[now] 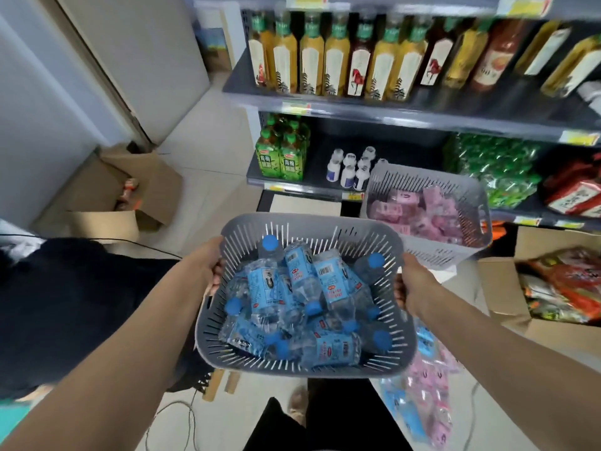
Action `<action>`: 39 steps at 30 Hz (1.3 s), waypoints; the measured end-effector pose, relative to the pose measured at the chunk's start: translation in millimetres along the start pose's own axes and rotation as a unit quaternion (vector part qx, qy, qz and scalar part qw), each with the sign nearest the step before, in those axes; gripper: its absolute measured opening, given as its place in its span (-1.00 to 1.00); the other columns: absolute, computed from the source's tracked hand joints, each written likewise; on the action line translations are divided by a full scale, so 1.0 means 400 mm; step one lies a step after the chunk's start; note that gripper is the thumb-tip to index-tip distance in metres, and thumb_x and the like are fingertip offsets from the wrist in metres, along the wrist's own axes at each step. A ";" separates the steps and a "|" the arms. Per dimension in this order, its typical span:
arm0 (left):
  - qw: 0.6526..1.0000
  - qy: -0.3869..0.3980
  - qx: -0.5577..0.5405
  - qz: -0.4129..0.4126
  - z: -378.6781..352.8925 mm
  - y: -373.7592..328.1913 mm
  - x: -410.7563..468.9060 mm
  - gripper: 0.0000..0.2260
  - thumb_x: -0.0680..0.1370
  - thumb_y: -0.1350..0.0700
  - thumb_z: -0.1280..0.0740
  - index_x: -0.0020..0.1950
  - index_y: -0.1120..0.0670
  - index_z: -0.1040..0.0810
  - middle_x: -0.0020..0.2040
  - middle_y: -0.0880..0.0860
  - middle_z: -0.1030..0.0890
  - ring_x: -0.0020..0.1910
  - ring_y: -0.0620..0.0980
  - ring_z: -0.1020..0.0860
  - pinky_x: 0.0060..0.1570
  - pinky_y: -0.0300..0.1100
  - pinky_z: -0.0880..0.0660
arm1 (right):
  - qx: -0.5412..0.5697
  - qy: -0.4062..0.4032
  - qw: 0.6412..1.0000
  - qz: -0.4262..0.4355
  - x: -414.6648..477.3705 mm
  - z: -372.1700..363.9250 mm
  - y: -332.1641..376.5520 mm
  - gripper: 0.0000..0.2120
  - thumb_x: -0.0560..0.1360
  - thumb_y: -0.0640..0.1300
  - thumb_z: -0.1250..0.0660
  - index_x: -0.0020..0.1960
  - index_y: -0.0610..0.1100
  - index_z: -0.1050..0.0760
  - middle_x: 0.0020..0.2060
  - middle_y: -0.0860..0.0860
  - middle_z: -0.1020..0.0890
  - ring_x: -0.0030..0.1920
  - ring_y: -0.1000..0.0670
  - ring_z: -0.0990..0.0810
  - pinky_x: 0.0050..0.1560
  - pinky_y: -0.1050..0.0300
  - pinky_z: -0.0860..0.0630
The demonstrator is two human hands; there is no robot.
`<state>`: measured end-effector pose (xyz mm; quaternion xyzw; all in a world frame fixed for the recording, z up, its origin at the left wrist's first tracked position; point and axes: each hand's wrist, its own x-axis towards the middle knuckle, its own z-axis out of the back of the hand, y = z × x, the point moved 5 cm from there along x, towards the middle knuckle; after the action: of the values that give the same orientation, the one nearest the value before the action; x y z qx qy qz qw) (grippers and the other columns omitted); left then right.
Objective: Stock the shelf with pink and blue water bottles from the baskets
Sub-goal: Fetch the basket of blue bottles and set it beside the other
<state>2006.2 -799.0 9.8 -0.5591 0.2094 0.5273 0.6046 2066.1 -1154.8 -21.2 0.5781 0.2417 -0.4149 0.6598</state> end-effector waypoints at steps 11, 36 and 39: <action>0.998 -0.011 -0.053 0.018 -0.036 -0.283 0.275 -0.53 0.57 -0.21 -0.10 -0.45 0.02 -0.20 -0.67 -0.05 -0.22 -0.72 -0.08 -0.14 -0.54 -0.35 -0.15 | -0.034 0.035 0.999 0.016 0.254 -0.199 0.324 -0.54 0.58 0.19 -0.08 -0.38 -0.06 -0.30 -0.54 0.03 -0.31 -0.56 0.05 -0.22 -0.55 0.27 -0.16; 0.999 0.014 0.044 -0.020 -0.218 -0.656 0.804 -0.53 0.58 -0.21 -0.04 -0.43 0.03 -0.22 -0.59 -0.04 -0.21 -0.53 -0.08 -0.12 -0.44 -0.28 -0.09 | -0.001 -0.006 0.998 -0.068 0.707 -0.434 0.451 -0.54 0.56 0.27 -0.05 -0.22 -0.09 -0.39 -0.49 0.02 -0.35 -0.54 0.04 -0.28 -0.51 0.25 -0.21; 0.999 0.015 0.046 -0.019 -0.239 -0.660 0.834 -0.53 0.59 -0.21 -0.05 -0.44 0.03 -0.22 -0.60 -0.04 -0.22 -0.57 -0.07 -0.13 -0.44 -0.27 -0.09 | 0.001 -0.014 0.997 -0.071 0.738 -0.439 0.445 -0.53 0.56 0.28 -0.03 -0.23 -0.09 -0.36 -0.49 0.01 -0.33 -0.54 0.03 -0.26 -0.51 0.25 -0.19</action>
<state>2387.3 -702.4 -178.6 -0.5426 0.2319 0.4969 0.6363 2400.4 -1066.9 -194.6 0.5544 0.2720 -0.4692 0.6312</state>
